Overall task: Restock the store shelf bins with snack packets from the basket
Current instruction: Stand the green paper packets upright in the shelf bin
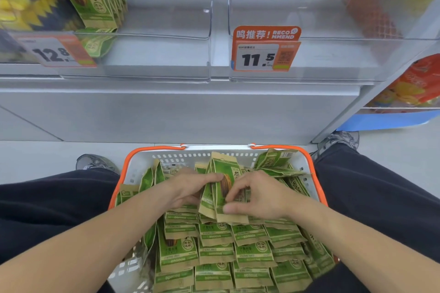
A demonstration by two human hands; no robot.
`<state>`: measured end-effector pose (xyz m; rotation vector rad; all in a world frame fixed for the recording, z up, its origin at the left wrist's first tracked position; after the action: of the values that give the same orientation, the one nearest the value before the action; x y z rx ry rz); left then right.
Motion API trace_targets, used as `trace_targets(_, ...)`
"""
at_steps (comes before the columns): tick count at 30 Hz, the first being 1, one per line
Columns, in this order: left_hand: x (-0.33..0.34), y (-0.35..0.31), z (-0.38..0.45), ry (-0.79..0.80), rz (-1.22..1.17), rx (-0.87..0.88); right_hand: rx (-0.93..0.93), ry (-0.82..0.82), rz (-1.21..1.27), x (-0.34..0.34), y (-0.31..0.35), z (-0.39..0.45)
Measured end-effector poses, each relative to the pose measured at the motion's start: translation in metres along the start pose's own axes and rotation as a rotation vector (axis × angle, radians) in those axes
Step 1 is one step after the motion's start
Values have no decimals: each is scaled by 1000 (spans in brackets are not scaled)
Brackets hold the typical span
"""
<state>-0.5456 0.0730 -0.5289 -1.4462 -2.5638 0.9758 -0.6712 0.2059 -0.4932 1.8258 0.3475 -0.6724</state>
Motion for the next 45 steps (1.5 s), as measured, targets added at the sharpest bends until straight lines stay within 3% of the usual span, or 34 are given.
trace_targets(5,0,-12,-12,23,-102,140,297,-302,96,-27,-23,7)
trace_targets(9,-6,-35,-29,23,-89,300,437,-236,537,-30,-22,6)
trace_targets(13,-22,-60,-46,-10,-17,405,333,-208,666,-31,-3,9)
trace_targets(19,-62,-101,-76,10,182,560,169,-298,574,-49,33,20)
trace_targets(28,-116,-125,-95,80,111,787,-102,-301,575,-65,108,46)
trace_targets(33,-130,-131,-104,-20,154,952,-108,-279,509,-66,121,49)
trace_targets(40,-171,-146,-124,-255,-3,1160,-286,-617,439,-79,172,70)
trace_targets(45,-204,-155,-133,-386,-209,1241,-415,-690,376,-91,220,98)
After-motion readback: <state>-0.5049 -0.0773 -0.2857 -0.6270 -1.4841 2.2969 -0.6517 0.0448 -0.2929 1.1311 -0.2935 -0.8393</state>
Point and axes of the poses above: each hand's wrist, its own z-axis towards the middle knuckle, its own x-axis out of the palm, y = z × x, the point moved 3 cm from there along z, towards the middle knuckle, and after that the axes turned 15 degrees about -y, right-handed, at the moved point
